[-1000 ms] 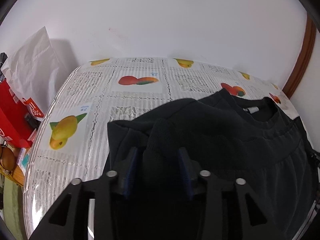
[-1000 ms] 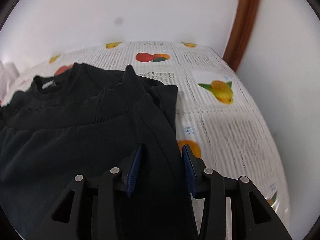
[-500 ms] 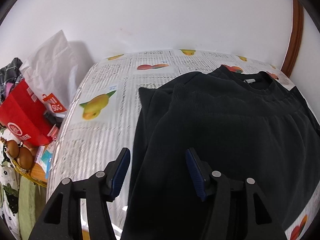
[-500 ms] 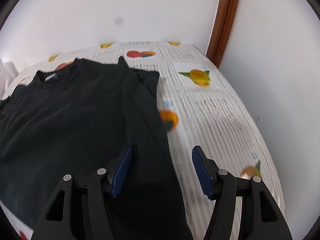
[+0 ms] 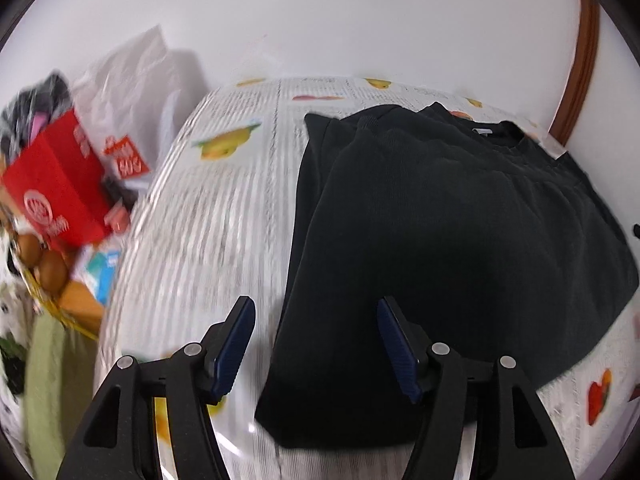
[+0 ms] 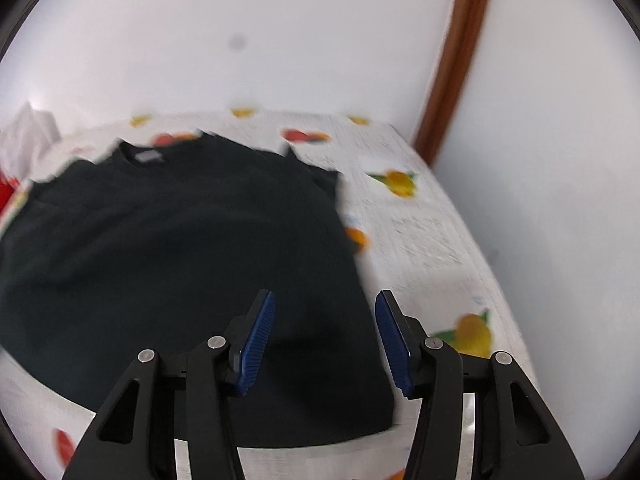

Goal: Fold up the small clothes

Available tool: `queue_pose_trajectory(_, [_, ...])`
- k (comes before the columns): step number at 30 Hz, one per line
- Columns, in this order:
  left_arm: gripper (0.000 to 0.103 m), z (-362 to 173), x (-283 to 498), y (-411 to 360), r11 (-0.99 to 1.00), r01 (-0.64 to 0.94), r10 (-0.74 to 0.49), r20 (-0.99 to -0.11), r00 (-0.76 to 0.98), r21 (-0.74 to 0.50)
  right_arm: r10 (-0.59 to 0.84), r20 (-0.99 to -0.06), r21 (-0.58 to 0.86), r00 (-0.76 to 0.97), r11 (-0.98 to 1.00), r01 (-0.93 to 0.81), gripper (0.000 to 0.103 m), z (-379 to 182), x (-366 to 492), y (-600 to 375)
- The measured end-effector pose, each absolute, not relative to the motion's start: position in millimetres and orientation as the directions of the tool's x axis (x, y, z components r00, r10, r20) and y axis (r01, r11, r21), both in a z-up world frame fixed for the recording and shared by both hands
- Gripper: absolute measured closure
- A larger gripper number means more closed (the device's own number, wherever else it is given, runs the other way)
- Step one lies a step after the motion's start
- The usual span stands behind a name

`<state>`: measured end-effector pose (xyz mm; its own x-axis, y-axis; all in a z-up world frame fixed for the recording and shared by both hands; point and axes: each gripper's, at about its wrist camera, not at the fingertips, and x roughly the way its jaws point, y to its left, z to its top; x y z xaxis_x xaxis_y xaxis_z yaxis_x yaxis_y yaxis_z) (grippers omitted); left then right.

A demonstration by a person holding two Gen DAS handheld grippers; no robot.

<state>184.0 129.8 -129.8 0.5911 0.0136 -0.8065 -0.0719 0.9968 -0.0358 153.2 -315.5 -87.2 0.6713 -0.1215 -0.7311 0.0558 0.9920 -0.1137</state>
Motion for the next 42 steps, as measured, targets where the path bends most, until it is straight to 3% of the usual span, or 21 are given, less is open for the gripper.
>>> queue_pose_trajectory(4, [0.042,-131,161,139,0.991,-0.089,-0.026,-0.807,0.590,-0.098,0.044,-0.742,0.034,0.668,0.999,-0.028,0.051,-84,161,-272])
queue_pose_trajectory(12, [0.041,-130,107,159,0.987,-0.105,-0.039,-0.808,0.588,-0.125,0.082,-0.783,-0.048,0.616,0.980,-0.191,0.051,-113,161,-155])
queue_pose_trajectory(15, [0.041,-134,92,166,0.983,-0.117,-0.050,-0.813,0.579,-0.143,0.183,-0.768,0.017,0.613,0.964,-0.267,0.051,-106,147,-121])
queue_pose_trajectory(20, [0.041,-134,67,175,0.979,-0.136,-0.044,-0.815,0.577,-0.150,0.282,-0.731,-0.059,0.621,0.881,-0.470,0.051,-95,123,-34])
queue_pose_trajectory(27, [0.039,-134,43,195,0.967,-0.165,-0.060,-0.803,0.594,-0.195,0.420,-0.782,-0.061,0.460,0.683,-0.728,0.051,-126,84,66])
queue_pose_trajectory(35, [0.039,-139,39,211,0.952,-0.166,-0.101,-0.772,0.627,-0.259,0.359,-0.772,-0.203,0.525,0.644,-0.738,0.048,-140,78,114])
queue_pose_trajectory(38, [0.039,-139,40,210,0.951,-0.154,-0.113,-0.767,0.631,-0.267,0.325,-0.760,-0.240,0.563,0.665,-0.707,0.056,-145,91,128])
queue_pose_trajectory(42, [0.039,-142,43,206,0.952,-0.131,-0.134,-0.762,0.634,-0.277,0.301,-0.748,-0.263,0.592,0.685,-0.680,0.079,-146,101,130])
